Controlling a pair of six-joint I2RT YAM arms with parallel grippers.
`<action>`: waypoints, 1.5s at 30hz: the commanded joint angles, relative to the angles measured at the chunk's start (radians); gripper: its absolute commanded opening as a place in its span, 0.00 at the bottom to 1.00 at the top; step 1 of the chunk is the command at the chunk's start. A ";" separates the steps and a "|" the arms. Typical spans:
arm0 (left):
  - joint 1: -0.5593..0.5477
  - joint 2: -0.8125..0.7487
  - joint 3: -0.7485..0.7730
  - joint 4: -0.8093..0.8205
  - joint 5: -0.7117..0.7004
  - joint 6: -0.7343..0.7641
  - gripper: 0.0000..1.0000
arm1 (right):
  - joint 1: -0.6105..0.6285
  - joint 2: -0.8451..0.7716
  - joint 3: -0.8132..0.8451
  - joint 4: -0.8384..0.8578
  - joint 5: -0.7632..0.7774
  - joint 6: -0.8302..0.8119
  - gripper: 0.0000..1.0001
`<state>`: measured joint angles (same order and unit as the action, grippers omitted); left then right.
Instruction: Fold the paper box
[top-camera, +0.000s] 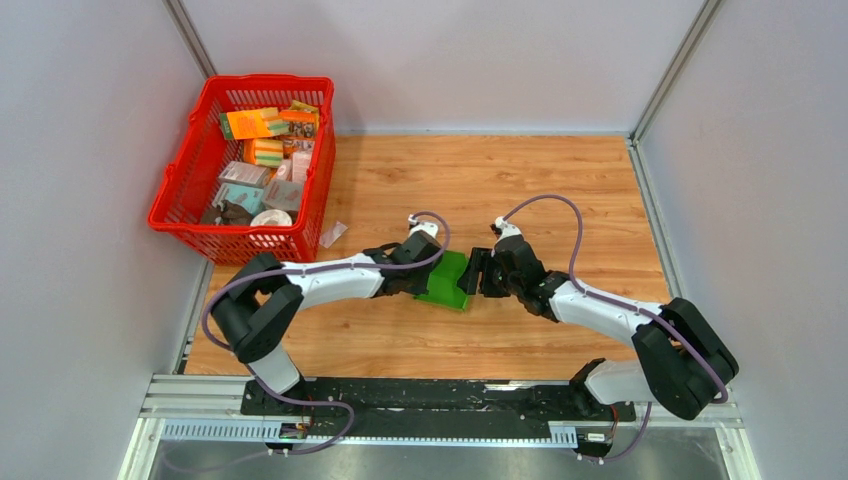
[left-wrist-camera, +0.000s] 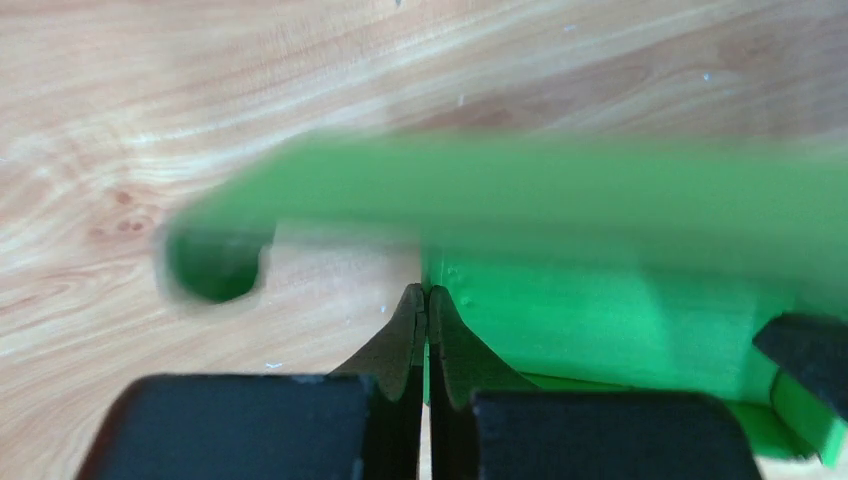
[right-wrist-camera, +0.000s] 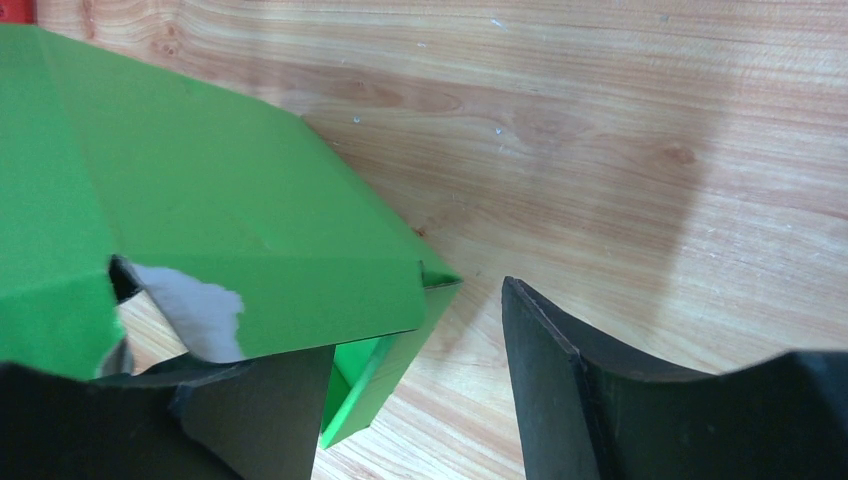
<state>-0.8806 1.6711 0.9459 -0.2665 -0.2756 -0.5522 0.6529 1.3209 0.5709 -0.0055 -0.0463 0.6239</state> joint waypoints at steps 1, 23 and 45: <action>-0.092 0.172 0.053 -0.236 -0.321 0.008 0.00 | -0.004 -0.003 -0.008 0.044 0.011 0.000 0.63; -0.178 0.411 0.220 -0.310 -0.317 0.077 0.00 | -0.021 -0.022 -0.037 0.061 0.014 0.025 0.64; -0.046 0.198 0.037 -0.036 0.072 0.083 0.04 | -0.045 -0.031 -0.052 0.073 -0.007 0.031 0.64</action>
<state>-0.9409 1.8252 1.0588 -0.2398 -0.4503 -0.4141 0.6125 1.3128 0.5205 0.0200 -0.0475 0.6472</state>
